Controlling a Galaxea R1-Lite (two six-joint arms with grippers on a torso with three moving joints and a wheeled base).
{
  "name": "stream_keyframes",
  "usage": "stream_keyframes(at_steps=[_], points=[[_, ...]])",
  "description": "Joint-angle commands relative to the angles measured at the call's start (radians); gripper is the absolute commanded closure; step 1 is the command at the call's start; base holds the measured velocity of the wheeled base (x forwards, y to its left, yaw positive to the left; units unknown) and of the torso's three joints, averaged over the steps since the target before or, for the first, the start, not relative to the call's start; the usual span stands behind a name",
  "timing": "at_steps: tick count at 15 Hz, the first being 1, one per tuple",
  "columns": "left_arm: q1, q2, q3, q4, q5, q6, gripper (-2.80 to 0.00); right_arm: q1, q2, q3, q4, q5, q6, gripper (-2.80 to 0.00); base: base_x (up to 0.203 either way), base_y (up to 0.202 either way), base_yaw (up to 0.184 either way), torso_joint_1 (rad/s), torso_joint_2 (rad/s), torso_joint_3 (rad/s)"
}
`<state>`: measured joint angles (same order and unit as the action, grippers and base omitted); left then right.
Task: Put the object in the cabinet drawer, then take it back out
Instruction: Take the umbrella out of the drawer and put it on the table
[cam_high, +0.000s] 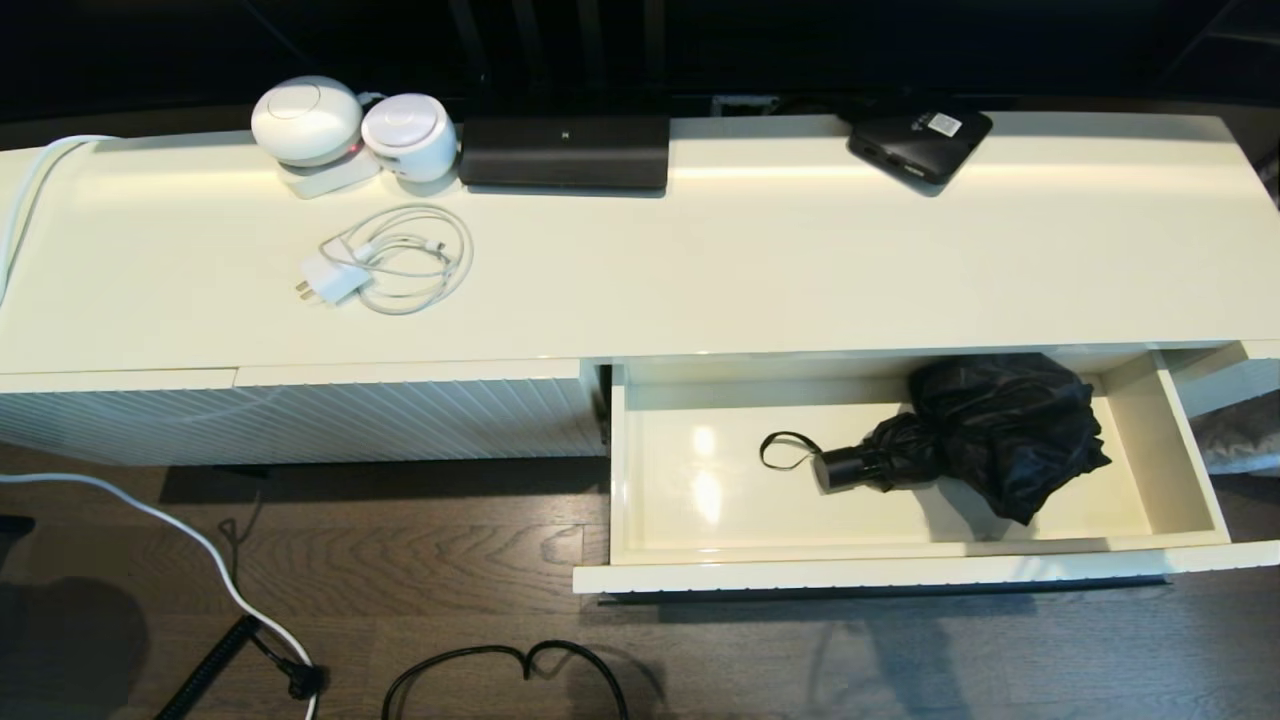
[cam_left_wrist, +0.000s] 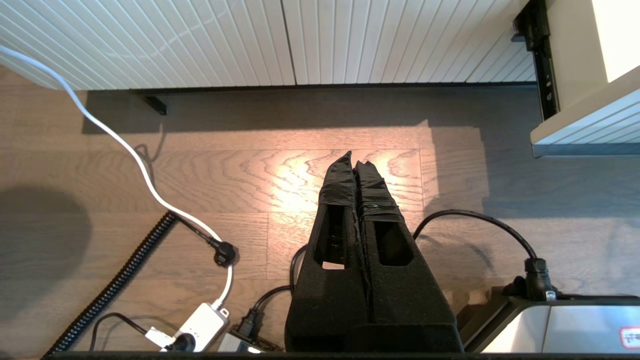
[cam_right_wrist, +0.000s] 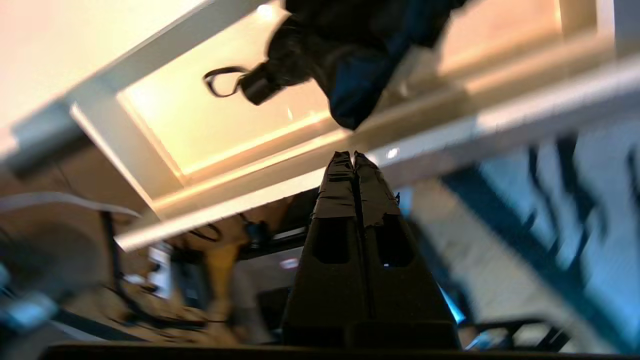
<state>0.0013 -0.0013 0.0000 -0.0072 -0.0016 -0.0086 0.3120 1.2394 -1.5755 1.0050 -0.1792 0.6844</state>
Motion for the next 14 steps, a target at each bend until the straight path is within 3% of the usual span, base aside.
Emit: stream_keyframes(at_steps=[1,4,11,14], points=[[0.0,-0.002,-0.001,0.0,0.0,0.0,0.0,0.055,0.135,-0.074,0.129,-0.081,0.472,0.0,0.0,0.0,0.0,0.0,0.0,0.0],[0.0,-0.002,-0.001,0.0,0.0,0.0,0.0,0.171,0.176,-0.073,0.157,-0.196,0.685,0.0,0.0,0.0,0.0,0.0,0.0,0.0],[0.0,-0.002,-0.001,0.0,0.0,0.001,0.0,0.176,0.249,0.055,0.143,-0.202,0.708,0.0,0.0,0.0,0.0,0.0,0.0,0.0],[0.0,-0.002,-0.002,0.0,0.0,-0.001,0.0,0.179,0.238,0.1,0.081,-0.156,0.709,0.0,0.0,0.0,0.0,0.0,0.0,0.0]])
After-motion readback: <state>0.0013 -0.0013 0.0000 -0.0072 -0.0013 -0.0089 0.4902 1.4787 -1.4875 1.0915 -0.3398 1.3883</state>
